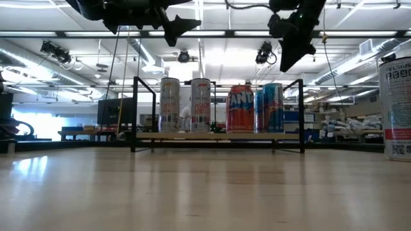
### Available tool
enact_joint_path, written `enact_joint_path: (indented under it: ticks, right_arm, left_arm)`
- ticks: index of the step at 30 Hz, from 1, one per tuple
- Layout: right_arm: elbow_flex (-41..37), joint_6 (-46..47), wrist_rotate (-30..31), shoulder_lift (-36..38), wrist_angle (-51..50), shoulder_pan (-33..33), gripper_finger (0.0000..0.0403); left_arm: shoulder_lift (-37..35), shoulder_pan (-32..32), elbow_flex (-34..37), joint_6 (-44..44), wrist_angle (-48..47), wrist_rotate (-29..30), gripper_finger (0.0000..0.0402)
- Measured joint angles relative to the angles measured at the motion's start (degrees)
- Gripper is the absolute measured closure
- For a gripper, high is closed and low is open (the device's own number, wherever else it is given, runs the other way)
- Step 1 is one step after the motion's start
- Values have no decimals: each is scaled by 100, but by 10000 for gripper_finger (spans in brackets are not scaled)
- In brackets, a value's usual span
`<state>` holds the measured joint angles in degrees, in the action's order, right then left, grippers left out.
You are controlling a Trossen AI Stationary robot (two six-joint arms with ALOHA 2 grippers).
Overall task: Place canned beverage on shelf
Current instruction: Put the top white and pink soda can aligned with the other white and pink soda can on the shelf
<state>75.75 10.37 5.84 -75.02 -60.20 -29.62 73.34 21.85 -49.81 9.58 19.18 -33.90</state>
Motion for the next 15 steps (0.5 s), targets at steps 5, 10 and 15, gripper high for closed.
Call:
enact_joint_path:
  ticks: [5, 10, 15]
  right_arm:
    - [0, 178, 1, 267, -327, 376, 345]
    - [0, 743, 138, 443, -582, 912, 345]
    - [0, 1565, 616, 621, -944, 1600, 345]
  left_arm:
    - [0, -13, 1, -22, -19, -1, 86]
    - [0, -22, 1, -37, -128, -1, 86]
    - [2, -22, 1, -38, -257, -2, 86]
